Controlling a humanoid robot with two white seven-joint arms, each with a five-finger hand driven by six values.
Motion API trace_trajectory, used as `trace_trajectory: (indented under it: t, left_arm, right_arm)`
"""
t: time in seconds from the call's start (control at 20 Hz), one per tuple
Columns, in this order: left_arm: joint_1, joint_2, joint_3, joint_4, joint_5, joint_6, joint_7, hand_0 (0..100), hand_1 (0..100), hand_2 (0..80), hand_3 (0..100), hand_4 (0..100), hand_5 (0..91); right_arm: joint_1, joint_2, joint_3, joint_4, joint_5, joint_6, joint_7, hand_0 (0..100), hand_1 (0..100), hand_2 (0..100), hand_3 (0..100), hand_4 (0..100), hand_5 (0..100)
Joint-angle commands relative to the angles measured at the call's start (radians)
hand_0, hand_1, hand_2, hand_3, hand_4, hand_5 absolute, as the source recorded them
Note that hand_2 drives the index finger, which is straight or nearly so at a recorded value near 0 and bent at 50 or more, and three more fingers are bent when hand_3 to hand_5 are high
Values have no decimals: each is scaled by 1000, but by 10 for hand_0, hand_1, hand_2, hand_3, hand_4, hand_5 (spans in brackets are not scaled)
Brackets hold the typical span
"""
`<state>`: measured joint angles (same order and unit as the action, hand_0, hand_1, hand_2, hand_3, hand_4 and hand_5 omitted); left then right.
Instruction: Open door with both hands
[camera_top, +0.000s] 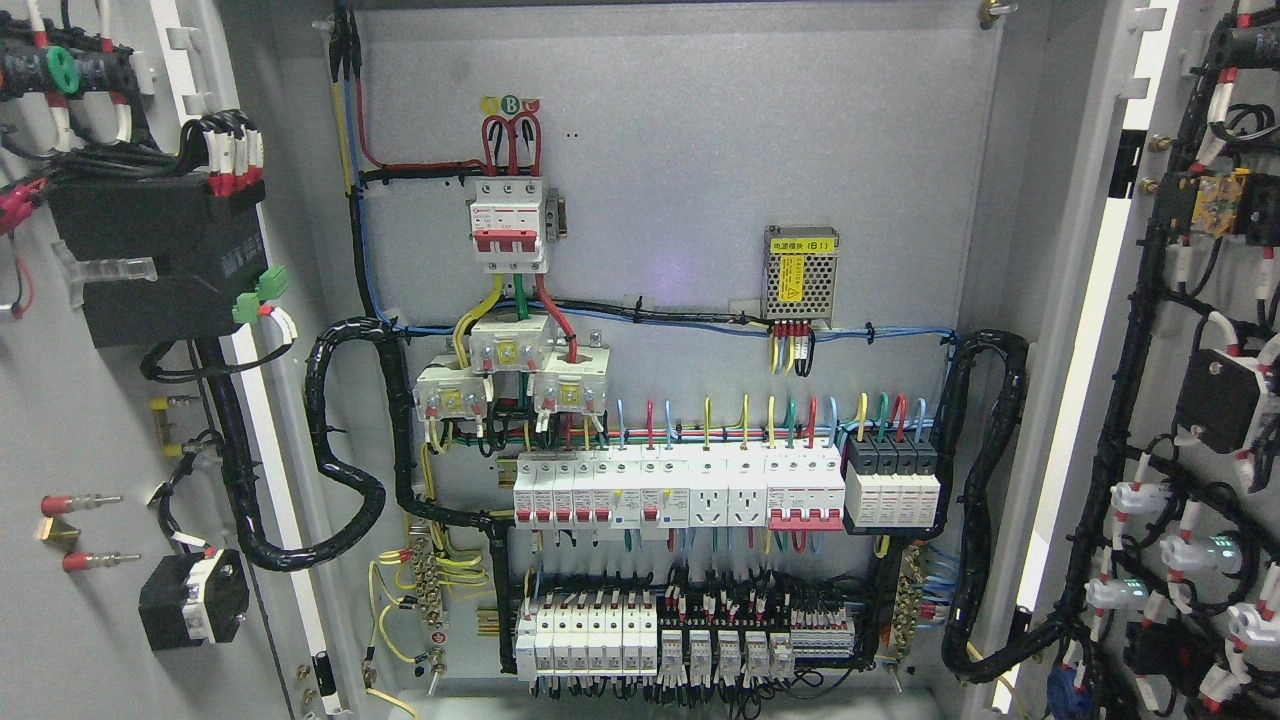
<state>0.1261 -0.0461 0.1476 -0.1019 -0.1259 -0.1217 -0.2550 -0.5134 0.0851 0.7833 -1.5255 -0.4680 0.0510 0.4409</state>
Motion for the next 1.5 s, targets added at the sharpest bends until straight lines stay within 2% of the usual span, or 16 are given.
trace_trajectory:
  t: [0.0, 0.15, 0.25, 0.4, 0.65, 0.8, 1.05, 1.3, 1.45]
  left_arm:
    - [96, -3, -112, -313, 3, 7, 0, 0, 0, 0, 0, 43, 0]
    - [150, 6, -183, -436, 9, 11, 0, 0, 0, 0, 0, 43, 0]
    - [181, 15, -221, -514, 41, 13, 0, 0, 0, 0, 0, 43, 0]
    - [239, 49, -285, -657, 66, 10, 0, 0, 0, 0, 0, 43, 0]
    - [397, 149, -425, -1025, 143, 11, 2, 0, 0, 0, 0, 43, 0]
    - [481, 175, -440, -1217, 144, 5, 3, 0, 0, 0, 0, 43, 0]
    - [573, 189, -447, -1438, 143, -1, 5, 0, 0, 0, 0, 43, 0]
    - [581, 212, -439, -1507, 143, -99, 9, 0, 0, 0, 0, 43, 0]
    - [581, 215, -433, -1571, 144, -137, 14, 0, 0, 0, 0, 43, 0]
  right_arm:
    - [62, -67, -79, -1, 6, -23, -27, 0, 0, 0, 0, 0, 0]
    - [81, -94, -90, -2, 14, -33, -66, 0, 0, 0, 0, 0, 0]
    - [90, -111, -99, -4, 20, -71, -88, 0, 0, 0, 0, 0, 0]
    - [136, -134, -108, -16, 81, -114, -90, 0, 0, 0, 0, 0, 0]
    - [245, -177, -119, -102, 101, -114, -94, 0, 0, 0, 0, 0, 0]
    - [305, -189, -147, -131, 124, -122, -102, 0, 0, 0, 0, 0, 0]
    - [390, -231, -193, -153, 155, -249, -103, 0, 0, 0, 0, 0, 0]
    - [486, -283, -256, -180, 155, -358, -102, 0, 0, 0, 0, 0, 0]
    - [530, -301, -276, -225, 155, -381, -102, 0, 0, 0, 0, 0, 0]
